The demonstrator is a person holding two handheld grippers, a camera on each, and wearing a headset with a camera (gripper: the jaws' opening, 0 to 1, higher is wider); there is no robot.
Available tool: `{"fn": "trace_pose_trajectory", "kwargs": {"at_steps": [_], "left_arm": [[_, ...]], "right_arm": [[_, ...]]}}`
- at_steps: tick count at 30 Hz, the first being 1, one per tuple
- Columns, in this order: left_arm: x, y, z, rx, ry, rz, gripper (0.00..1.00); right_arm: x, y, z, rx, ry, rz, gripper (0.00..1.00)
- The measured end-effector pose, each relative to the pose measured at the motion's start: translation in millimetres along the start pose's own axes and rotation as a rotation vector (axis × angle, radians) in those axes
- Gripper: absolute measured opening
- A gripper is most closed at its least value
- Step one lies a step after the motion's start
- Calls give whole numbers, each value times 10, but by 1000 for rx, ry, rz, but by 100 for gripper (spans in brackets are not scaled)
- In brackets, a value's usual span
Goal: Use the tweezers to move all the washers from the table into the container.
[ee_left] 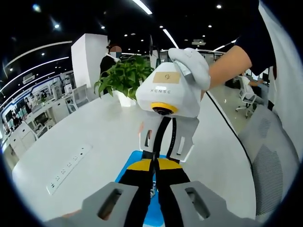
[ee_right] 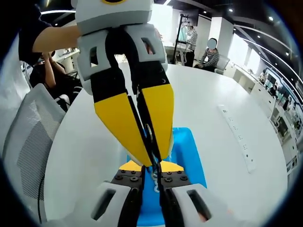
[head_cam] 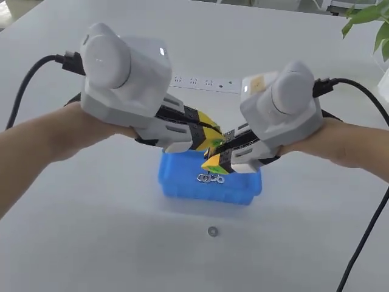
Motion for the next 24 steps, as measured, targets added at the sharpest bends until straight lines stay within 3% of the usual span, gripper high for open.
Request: {"fn": "trace_pose_trajectory", "kwargs": {"at_steps": [16,24], "left_arm": [[65,-2,-53,41,31,-13,5],[52,-10,-67,53,16,0,5]], "right_arm": [[22,-17,-60,-52,-7,15,17],[-22,-61,-84,-63,-24,30,24]]}}
Point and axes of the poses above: the centre of the closed fingertips' face, and the gripper's own axes: z roughly forward along the fingers, y roughly to its right, x roughly out of its top, the point moved 9 cm from there along -z, roughly backward along the fingers, and after that the axes turned 14 degrees about -z, right-handed, at the moved point
